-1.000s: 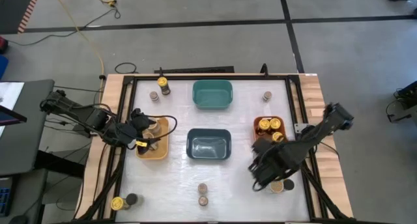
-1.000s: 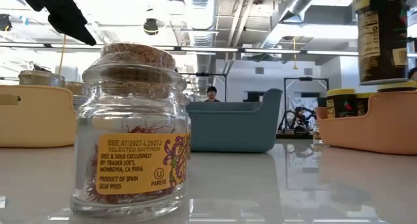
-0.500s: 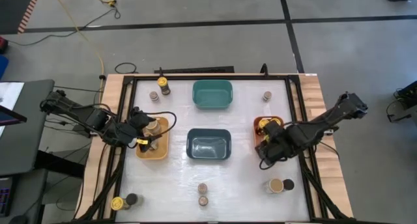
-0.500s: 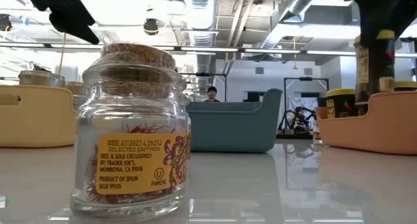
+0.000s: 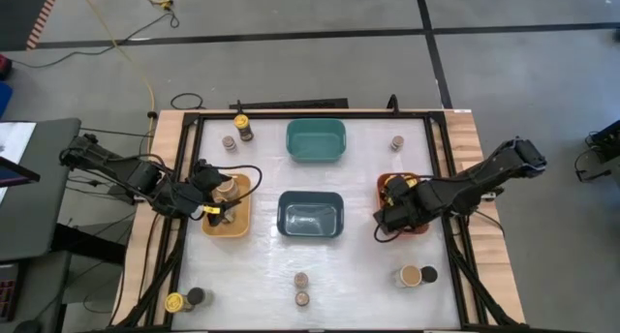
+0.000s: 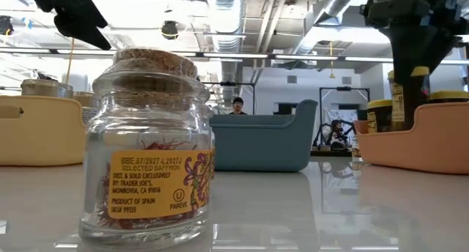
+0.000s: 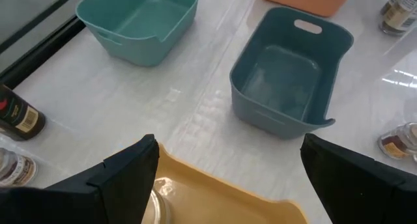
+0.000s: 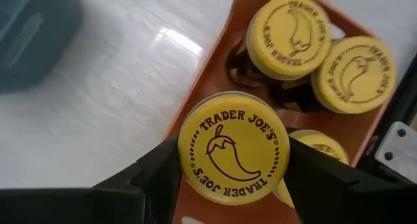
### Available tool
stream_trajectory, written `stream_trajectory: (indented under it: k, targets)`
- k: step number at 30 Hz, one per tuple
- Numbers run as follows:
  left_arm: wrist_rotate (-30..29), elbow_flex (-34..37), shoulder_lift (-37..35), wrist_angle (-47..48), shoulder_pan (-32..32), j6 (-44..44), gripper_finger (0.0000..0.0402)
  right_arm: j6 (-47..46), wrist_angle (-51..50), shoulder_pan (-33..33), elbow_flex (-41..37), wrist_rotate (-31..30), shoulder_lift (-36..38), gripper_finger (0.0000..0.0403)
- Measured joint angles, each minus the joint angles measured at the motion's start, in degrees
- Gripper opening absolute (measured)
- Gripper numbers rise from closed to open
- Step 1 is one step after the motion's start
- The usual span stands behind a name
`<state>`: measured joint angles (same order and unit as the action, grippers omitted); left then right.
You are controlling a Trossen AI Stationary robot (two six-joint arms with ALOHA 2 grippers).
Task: Sort spices by type
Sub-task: Put the yellow seasoning bottle into the orange bin
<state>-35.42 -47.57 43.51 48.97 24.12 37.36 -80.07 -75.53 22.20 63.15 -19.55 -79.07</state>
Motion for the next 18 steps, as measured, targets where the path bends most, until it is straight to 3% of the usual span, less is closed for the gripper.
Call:
stream_trajectory:
  k: [18]
  targets:
    - [0.2,0.0,0.0,0.0,0.0,-0.6,0.0359,-0.9,5.2,-0.2,-5.4,0.3,0.0,0.0260]
